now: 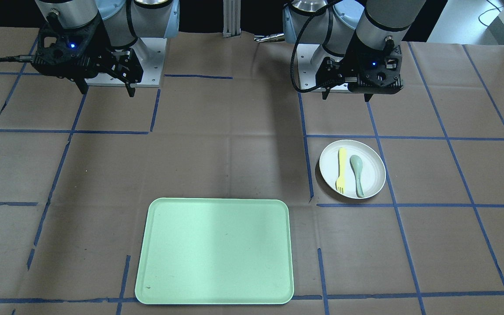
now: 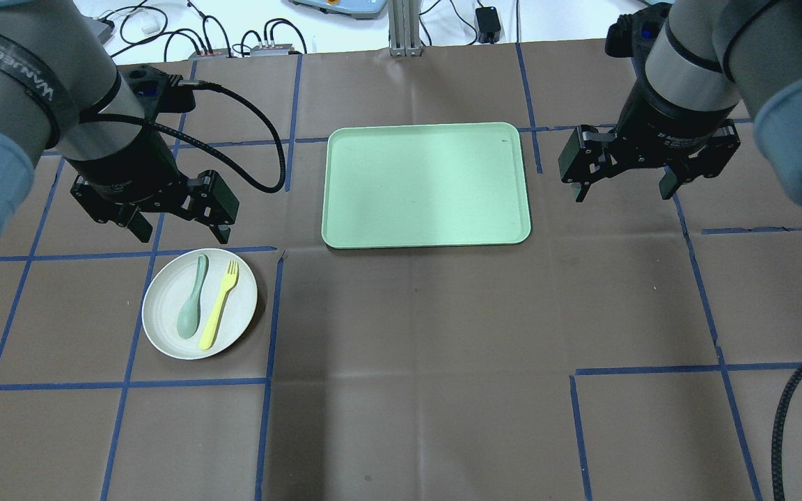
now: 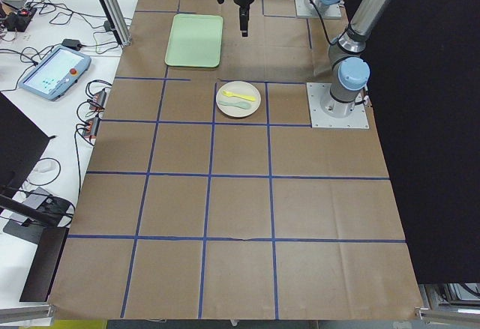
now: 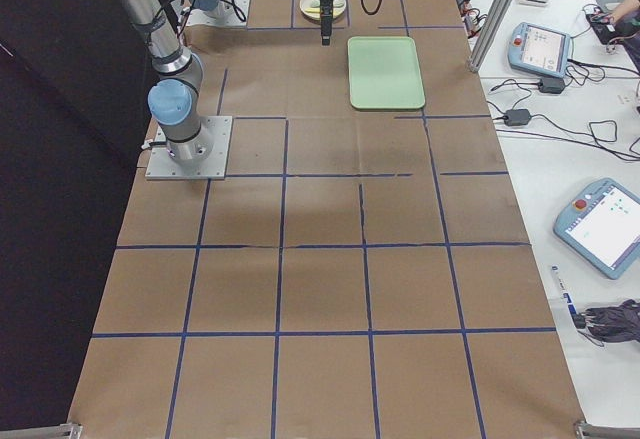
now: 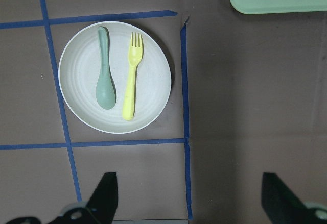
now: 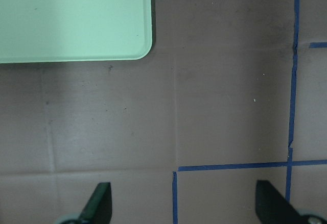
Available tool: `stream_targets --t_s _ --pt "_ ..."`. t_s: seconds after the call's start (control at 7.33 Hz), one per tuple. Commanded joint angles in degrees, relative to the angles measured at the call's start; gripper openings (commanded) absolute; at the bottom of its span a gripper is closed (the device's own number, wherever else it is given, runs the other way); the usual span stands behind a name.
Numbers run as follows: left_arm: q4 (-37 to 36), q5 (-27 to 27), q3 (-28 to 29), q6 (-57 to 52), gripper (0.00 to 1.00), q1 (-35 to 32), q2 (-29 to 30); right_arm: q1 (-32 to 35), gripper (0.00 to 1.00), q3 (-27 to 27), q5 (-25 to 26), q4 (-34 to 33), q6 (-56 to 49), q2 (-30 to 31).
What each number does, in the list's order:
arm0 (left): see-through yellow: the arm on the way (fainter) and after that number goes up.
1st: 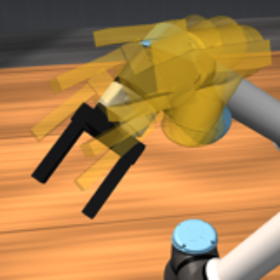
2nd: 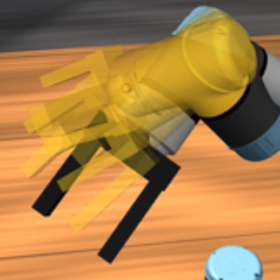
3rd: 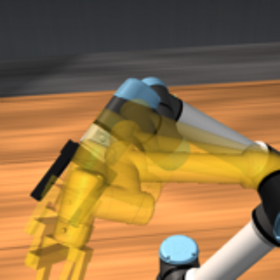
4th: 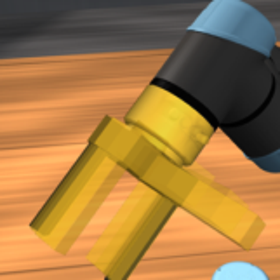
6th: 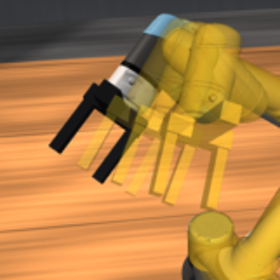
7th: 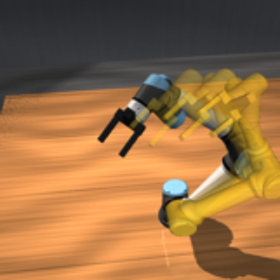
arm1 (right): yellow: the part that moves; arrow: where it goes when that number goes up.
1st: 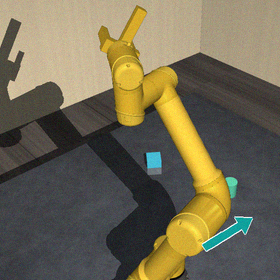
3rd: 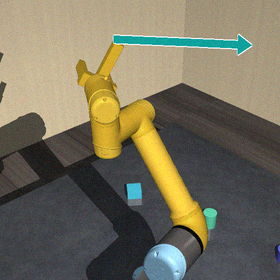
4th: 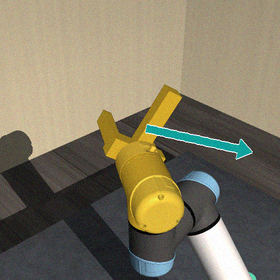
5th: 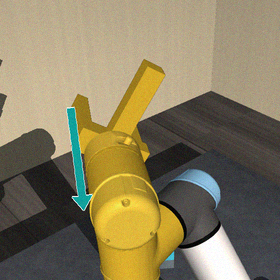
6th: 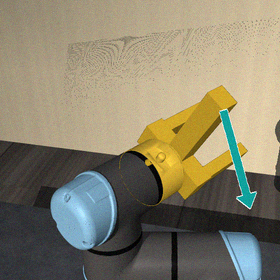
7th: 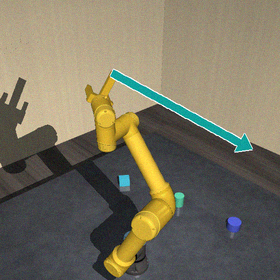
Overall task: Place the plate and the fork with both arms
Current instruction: 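Move the left gripper down toward the rim of the white plate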
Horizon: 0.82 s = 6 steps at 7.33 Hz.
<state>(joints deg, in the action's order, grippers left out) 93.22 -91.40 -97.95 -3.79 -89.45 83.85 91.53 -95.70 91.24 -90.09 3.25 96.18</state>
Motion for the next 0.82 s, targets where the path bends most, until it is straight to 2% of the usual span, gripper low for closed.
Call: stream_targets --t_s 0.0,0.27,0.55,0.68 --pt "0.46 -0.26 -0.39 -0.61 1.00 0.42 -0.88 0.05 1.00 0.08 -0.10 0.00 0.00 -0.03" --pt "0.20 -0.53 -0.39 -1.66 0.99 1.12 -1.23 -0.04 1.00 -0.01 -0.10 0.00 0.00 -0.03" --pt "0.55 -1.06 -1.96 -11.89 0.99 8.46 -1.06 -0.13 1.00 0.25 -0.10 0.17 0.00 -0.20" --pt "-0.14 -0.71 -4.85 -14.73 0.99 13.21 -1.06 -0.21 1.00 0.69 0.42 0.09 0.00 -0.64"
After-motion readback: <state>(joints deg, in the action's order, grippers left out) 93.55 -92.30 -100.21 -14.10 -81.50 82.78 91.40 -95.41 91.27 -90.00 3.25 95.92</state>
